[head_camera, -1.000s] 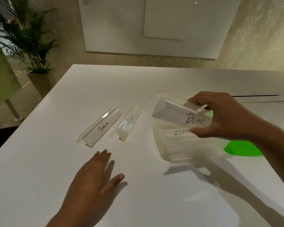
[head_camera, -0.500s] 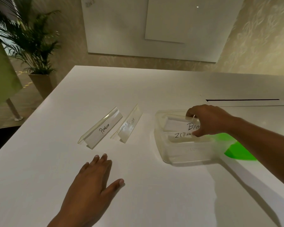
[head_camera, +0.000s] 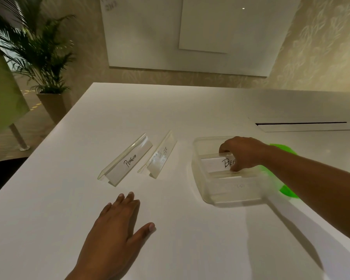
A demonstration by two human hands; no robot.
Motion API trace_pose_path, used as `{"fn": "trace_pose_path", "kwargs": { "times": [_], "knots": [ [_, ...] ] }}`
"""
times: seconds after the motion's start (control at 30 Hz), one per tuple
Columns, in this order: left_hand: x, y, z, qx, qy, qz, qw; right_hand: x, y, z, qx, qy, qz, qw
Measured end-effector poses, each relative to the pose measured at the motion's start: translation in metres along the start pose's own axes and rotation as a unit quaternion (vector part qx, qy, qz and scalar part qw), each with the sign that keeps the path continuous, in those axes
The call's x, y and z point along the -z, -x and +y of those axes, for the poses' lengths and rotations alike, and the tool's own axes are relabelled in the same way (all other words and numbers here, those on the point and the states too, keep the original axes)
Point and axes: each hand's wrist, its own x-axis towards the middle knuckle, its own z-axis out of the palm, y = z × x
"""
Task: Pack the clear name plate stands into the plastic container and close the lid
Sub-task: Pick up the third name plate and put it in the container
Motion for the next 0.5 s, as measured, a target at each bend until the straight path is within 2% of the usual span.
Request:
{"fn": "trace_pose_path", "kwargs": {
  "times": [0.3, 0.4, 0.5],
  "knots": [
    [-0.002, -0.001, -0.002, -0.003, -0.007, 0.003, 1.000, -0.003, -0.002, 0.006, 0.007, -0.065, -0.028, 0.997],
    [-0.003, -0.002, -0.004, -0.004, -0.002, 0.010, 1.000, 0.005, 0.002, 0.009, 0.013, -0.108, 0.005, 0.994],
    [-0.004, -0.001, -0.005, -0.010, -0.001, 0.016, 1.000, 0.020, 0.012, 0.003, 0.026, -0.132, 0.091, 0.987]
  ]
}}
